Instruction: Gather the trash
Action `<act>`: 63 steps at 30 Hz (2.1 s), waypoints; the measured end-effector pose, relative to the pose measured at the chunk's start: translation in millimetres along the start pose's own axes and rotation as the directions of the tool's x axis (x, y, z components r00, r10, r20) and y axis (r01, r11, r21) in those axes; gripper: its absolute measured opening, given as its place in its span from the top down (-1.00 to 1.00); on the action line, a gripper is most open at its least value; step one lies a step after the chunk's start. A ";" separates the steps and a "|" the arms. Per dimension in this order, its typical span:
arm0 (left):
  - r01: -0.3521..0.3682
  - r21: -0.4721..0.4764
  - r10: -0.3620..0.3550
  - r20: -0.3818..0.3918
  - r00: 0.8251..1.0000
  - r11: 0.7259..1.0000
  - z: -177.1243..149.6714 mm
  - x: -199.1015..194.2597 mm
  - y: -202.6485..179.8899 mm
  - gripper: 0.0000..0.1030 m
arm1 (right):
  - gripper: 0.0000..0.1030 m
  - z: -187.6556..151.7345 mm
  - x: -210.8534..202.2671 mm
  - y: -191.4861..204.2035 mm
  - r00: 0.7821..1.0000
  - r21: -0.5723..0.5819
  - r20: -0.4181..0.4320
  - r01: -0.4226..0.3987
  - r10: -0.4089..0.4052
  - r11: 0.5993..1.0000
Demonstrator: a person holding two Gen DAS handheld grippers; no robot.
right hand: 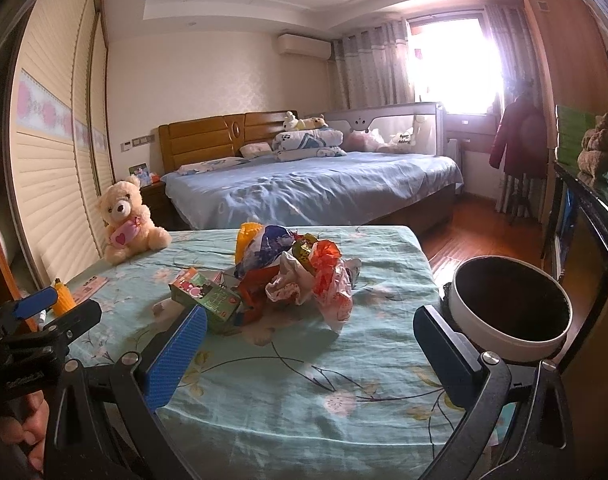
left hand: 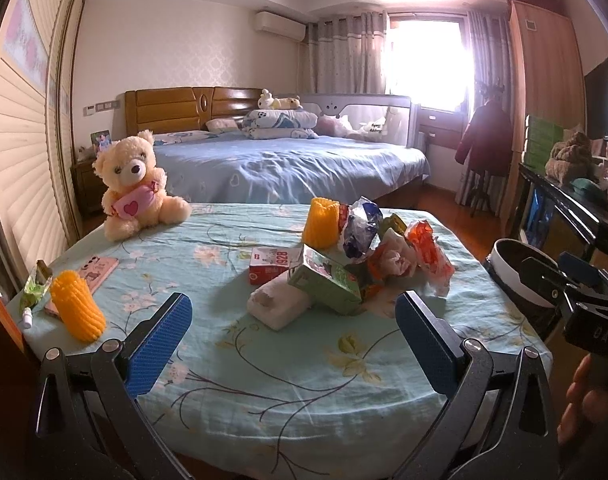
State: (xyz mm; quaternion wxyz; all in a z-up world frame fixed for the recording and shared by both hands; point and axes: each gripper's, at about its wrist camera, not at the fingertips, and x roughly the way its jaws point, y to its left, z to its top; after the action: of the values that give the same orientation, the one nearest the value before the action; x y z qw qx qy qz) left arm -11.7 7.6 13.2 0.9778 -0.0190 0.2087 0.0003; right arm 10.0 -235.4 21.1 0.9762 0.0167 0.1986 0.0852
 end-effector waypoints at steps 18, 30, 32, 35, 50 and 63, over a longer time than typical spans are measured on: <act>0.001 0.000 -0.001 -0.008 1.000 1.000 0.4 0.7 -0.5 -1.00 | -1.00 -0.7 1.5 2.0 1.000 0.005 -0.008 -0.015 0.015 1.000; 0.001 0.001 -0.001 -0.013 1.000 1.000 -0.6 4.0 -0.5 -1.00 | -1.00 -1.5 5.4 1.5 0.999 0.011 -0.020 -0.028 0.028 1.000; 0.000 0.001 0.000 -0.014 1.000 1.000 -0.6 4.7 -0.5 -1.00 | -1.00 -2.0 6.7 1.5 0.999 0.012 -0.023 -0.030 0.030 0.999; 0.001 -0.001 -0.001 -0.019 1.000 1.000 -0.8 5.9 0.2 -1.00 | -1.00 -1.8 7.1 -0.7 0.999 0.014 -0.026 -0.033 0.033 0.999; -0.006 -0.012 0.005 -0.059 0.998 1.000 -4.8 20.3 5.5 -1.00 | -1.00 -2.7 22.8 -5.2 0.997 0.033 -0.067 -0.044 0.046 0.998; 0.011 -0.037 -0.017 -0.169 0.986 0.999 -5.7 59.0 8.8 -1.00 | -1.00 -4.7 63.1 -23.1 0.981 0.096 -0.180 -0.063 0.080 0.993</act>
State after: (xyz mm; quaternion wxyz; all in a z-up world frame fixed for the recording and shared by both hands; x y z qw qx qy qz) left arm 39.7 15.8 -16.4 0.9561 -0.0378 0.2907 -0.0045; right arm 69.1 -247.3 -9.0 0.9484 0.0599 0.2905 0.1123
